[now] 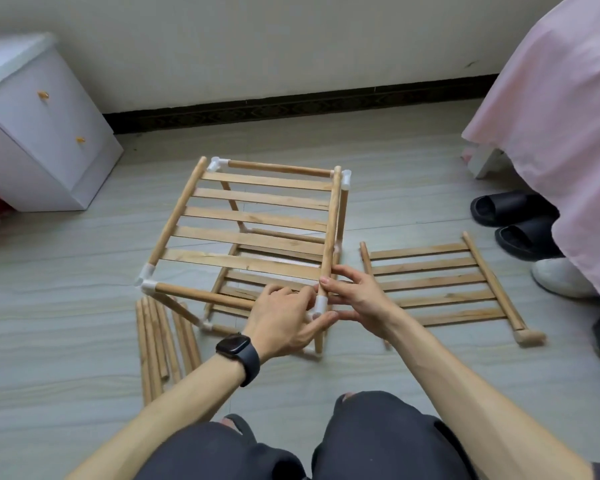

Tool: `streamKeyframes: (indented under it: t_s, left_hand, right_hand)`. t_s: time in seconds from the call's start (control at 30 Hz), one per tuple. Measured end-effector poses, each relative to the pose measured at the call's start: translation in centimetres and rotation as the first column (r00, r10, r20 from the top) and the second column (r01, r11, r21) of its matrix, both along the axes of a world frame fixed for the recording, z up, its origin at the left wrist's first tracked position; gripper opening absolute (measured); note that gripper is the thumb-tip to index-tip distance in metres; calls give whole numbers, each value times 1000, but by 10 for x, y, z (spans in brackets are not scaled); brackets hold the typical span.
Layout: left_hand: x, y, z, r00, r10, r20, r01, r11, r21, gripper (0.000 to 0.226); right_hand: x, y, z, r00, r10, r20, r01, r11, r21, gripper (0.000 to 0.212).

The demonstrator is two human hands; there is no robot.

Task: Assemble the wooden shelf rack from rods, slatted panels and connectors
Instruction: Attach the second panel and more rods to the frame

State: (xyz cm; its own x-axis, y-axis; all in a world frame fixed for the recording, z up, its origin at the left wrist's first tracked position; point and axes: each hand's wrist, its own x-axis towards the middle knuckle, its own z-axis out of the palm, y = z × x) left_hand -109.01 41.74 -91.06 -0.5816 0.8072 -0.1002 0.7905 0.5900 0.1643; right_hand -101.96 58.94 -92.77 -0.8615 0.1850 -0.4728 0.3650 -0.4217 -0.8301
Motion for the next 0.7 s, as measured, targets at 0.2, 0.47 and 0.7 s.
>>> streamKeyframes:
  t_s: [0.2,0.47,0.7]
  left_hand:
    - [-1,-6,-11,989,-14,-149,19,999,32,75]
    - [1,-3,-11,989,30,-146,-35,999,-35,105]
    - [-40,-22,12,995,-14,-96,15,1000,10,112]
  right_hand:
    - [7,-13,-5,999,-32,-19,33,999,38,51]
    - [13,-29,-5,994,-81,-72,88,991,103,29]
    - [6,-5,18,995,-63,75,-13,674,739,42]
